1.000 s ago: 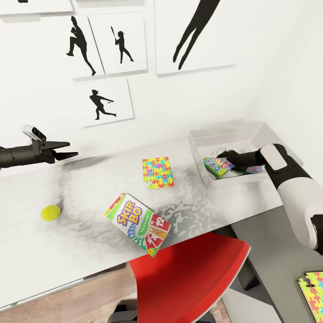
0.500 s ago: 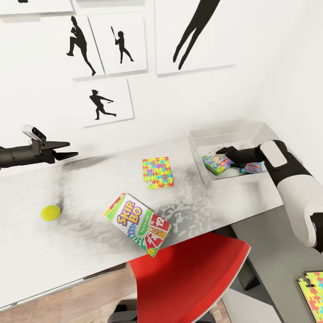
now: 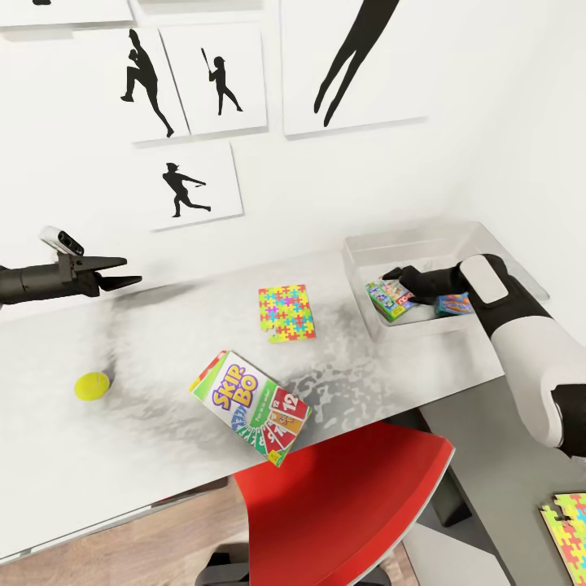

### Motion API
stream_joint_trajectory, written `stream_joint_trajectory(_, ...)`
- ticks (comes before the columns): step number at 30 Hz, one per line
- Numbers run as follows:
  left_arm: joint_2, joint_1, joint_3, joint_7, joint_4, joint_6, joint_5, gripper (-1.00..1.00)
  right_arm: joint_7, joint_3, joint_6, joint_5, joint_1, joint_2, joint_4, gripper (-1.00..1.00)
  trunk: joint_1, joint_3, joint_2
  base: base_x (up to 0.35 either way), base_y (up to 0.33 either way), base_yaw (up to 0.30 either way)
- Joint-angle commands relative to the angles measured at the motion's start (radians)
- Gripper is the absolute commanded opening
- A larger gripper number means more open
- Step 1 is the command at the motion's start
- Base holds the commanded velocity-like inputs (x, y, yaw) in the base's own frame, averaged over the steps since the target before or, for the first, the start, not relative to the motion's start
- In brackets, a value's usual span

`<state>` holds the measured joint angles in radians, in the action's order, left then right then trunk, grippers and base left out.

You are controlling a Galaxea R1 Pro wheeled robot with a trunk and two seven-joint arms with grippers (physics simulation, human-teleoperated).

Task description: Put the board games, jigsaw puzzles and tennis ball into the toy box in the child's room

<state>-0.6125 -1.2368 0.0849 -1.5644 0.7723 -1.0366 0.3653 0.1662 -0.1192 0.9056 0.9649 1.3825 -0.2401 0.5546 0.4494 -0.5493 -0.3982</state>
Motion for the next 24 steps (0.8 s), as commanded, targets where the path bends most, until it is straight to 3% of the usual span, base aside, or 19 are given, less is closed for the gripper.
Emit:
stream_joint_trajectory(1,-0.001,-0.001,0.004,-0.006,-0.001,-0.011,0.000,1.00,0.009,-0.007,0.001,0.011,0.001,-0.001,0.001,1.00,0.001,-0.002,-0.002,0.000,0.000,0.000)
stream_joint_trajectory(24,-0.001,-0.001,0.004,-0.006,-0.001,-0.011,0.000,1.00,0.012,-0.008,0.012,0.009,0.004,-0.008,0.044,1.00,0.001,-0.002,-0.002,0.000,0.000,0.000)
